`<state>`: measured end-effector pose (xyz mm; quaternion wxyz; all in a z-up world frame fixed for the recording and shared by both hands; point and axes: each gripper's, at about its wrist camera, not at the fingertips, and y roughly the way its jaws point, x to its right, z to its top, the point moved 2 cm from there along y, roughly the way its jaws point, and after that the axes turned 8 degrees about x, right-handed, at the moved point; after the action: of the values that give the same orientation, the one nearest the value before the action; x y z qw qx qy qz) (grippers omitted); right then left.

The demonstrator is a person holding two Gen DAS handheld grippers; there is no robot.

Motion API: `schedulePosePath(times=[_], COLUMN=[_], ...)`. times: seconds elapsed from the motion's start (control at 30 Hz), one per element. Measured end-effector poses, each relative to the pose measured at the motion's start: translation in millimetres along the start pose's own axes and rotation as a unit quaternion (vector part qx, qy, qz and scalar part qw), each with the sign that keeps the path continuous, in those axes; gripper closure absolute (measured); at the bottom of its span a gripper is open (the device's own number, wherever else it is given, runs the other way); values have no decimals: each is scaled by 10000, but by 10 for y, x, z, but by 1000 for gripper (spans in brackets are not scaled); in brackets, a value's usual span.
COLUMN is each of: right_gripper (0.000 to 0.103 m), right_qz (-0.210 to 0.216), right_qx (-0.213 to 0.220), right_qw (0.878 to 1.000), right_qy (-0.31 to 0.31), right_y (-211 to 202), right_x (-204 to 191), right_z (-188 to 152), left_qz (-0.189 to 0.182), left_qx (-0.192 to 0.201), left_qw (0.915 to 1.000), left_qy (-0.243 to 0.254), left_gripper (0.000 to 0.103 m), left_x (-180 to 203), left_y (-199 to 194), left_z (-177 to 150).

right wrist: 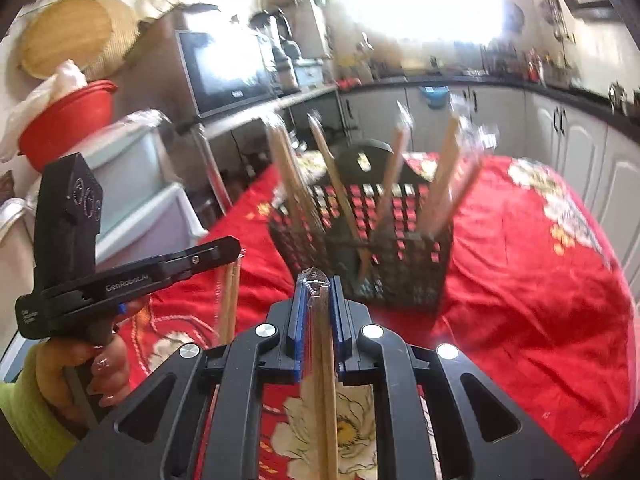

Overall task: Organize utensils
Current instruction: 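Lift the pack upright with the right tool and carry it over the caddy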

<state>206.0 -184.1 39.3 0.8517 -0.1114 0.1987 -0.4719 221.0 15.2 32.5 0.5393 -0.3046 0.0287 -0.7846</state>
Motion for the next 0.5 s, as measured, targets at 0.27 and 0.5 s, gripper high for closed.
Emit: schedulePosePath(times=[0.27,0.5], right_gripper=[92,93], right_qz=[40,44], right_qx=[616,1048], right_qw=[9980,9943], right_qy=[-145,-205], right_y=[-295,-442], right_x=[-166,-236], right_z=[302,516], left_qz=[-283,-414], left_qx=[477,804], left_qw=[9982,9951], left_qy=[222,400], left_gripper=[103,103], left_x=[162,294], left_y=[-286,-436], left_z=[383,650])
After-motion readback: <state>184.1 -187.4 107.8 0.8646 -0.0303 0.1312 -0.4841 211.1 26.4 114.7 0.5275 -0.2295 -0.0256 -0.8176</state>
